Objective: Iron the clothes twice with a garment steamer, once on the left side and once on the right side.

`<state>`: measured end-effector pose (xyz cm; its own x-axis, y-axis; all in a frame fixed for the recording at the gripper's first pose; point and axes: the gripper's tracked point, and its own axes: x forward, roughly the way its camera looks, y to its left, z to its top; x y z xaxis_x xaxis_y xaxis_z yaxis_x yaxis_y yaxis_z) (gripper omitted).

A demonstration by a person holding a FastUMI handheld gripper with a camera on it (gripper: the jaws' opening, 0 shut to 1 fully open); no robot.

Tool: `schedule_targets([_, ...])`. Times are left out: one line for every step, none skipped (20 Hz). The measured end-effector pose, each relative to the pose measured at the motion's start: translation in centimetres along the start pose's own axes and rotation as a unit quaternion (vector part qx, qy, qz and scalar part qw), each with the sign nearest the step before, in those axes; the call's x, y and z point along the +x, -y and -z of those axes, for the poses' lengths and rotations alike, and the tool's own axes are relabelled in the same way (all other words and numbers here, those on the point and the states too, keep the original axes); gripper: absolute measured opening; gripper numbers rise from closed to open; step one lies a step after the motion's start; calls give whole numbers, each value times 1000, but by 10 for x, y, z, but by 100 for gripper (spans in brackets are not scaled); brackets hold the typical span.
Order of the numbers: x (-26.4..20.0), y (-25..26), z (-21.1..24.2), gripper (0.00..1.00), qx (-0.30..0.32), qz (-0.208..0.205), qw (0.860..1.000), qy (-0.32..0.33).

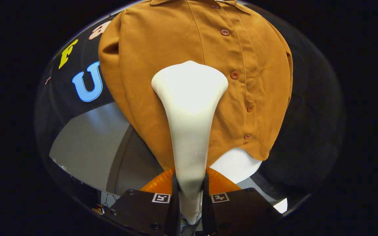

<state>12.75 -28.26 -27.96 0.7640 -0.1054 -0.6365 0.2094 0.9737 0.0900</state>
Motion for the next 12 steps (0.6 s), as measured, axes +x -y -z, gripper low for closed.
schedule_targets([3,2,9,30,0,1,1000,-11])
schedule_targets([3,3,17,30,1,3,1000,-20])
schedule_targets([5,3,24,30,2,3,1000,-28])
schedule_targets([6,4,32,30,4,3,999,-36])
schedule_targets([8,6,40,30,8,5,999,-44])
schedule_targets([7,8,46,30,11,9,999,-51])
schedule_targets([5,11,51,30,11,14,998,-55])
schedule_targets([2,12,56,30,10,19,998,-58])
schedule_targets([0,14,60,30,7,21,998,-61])
schedule_targets([-6,14,62,30,4,22,998,-61])
schedule_targets([-11,15,62,30,3,25,998,-59])
schedule_targets([-18,17,58,30,4,27,998,-52])
